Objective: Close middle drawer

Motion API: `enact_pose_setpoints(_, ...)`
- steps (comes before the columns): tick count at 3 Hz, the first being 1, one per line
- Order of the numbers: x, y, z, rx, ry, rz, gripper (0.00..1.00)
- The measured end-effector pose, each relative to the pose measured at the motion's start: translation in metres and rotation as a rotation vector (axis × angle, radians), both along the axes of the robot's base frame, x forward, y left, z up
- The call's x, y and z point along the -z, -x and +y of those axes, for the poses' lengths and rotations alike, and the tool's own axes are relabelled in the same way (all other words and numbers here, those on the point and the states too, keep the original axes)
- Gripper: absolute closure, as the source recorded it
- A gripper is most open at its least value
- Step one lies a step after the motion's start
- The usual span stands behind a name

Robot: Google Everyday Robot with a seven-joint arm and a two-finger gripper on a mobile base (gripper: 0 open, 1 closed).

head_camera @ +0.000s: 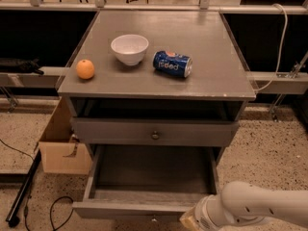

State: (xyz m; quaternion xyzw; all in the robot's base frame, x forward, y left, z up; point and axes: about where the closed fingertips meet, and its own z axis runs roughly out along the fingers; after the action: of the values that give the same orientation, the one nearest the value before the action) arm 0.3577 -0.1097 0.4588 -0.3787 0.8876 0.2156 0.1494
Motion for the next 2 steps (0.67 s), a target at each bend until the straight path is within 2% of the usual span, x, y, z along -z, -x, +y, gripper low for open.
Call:
enact_pose_setpoints(1,0.016,0.005,0.003,0.003,0.004,0.025,1.00)
enact_pose_setpoints(2,0.030,-0.003,0.009,-0.003,0.013,0.044,1.00)
